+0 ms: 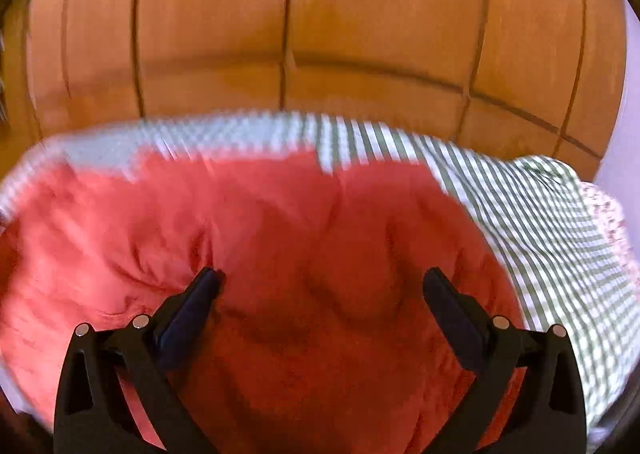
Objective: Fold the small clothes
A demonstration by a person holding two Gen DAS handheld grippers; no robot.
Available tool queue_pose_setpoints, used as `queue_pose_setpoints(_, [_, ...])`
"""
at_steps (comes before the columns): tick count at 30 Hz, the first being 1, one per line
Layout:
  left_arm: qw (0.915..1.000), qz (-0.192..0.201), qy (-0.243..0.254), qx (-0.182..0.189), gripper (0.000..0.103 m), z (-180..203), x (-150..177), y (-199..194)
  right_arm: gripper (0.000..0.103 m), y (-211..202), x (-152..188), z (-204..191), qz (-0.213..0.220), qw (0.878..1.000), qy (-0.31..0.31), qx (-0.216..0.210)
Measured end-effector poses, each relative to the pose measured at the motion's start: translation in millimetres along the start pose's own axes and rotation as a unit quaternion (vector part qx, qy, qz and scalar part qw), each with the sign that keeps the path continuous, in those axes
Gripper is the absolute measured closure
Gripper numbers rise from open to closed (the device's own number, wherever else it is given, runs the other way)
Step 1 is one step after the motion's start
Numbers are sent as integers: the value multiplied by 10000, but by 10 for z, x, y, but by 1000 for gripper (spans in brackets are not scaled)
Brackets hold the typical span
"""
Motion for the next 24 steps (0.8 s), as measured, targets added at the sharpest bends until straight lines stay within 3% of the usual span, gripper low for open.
queue_pose_setpoints(3, [9992,-201,-349,54,4,-214,183,26,2,26,67,-29,221,9997,0,75])
queue_pose_setpoints(9, [9853,-322,-1293,1066,4,-355,618,-35,2,24,124,-22,344,9994,70,-32])
queue_pose_setpoints(13, [9839,-314,-1024,1432,4,-135,728,-70,2,13,156,-5,372,9993,81,-35])
queue_pose_setpoints(17, [9767,-517,-1103,1768,4,-46,764,16,2,3,191,20,397,9991,101,-71])
queue_pose_setpoints(21, [9633,-706,-1212,2290,19,91,807,65,2,3,203,20,415,9990,111,-91])
queue_pose_setpoints(24, [9534,-760,-1410,2558,23,138,800,129,2,8,202,18,424,9990,111,-94])
Point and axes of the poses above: each gripper's, at about its wrist camera, not at the fingertips, and y roughly the way its jaws point, z to its right, x to its underside, the point moved 6 cm from there along y, roughly the way its jaws point, and after that the axes turned 14 degrees about -z, right-handed, at the moved point
